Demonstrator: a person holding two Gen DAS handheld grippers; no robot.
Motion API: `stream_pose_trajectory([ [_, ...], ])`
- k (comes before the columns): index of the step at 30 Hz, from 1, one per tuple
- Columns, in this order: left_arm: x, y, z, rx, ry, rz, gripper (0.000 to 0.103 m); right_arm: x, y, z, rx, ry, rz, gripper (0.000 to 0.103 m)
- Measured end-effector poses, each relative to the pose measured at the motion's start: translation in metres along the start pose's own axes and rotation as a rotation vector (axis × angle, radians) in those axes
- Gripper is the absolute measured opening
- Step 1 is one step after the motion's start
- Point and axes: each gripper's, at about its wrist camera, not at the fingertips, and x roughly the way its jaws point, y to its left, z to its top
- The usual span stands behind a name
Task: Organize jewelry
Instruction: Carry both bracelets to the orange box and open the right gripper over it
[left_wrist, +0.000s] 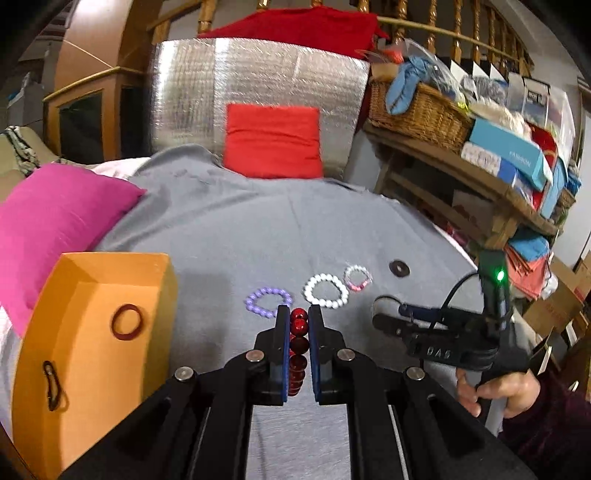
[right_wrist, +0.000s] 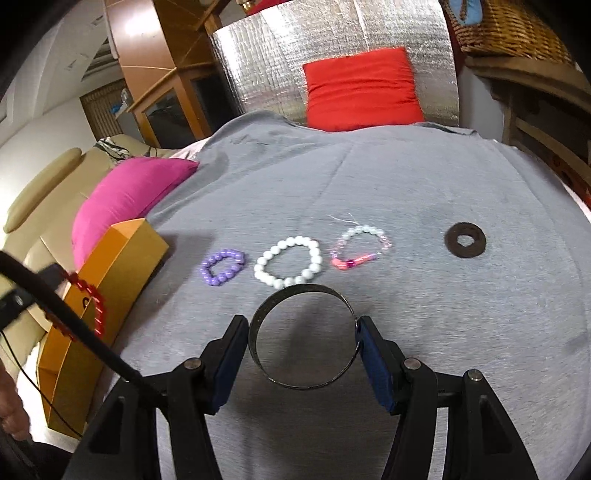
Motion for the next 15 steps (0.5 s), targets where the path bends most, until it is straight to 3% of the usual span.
stream_pose_trajectory([
  [8,-0.061,0.035,0.011,-0.051,-0.120,0.028,0.009,-0.002,0.043,0.012,-0.017,0.012,0.023,0.063],
  [15,-0.100,0.084,0.009,-0.128,-0.183,0.150,0.009,-0.013,0.112,0.050,-0.117,-0.011,0.062,0.063],
])
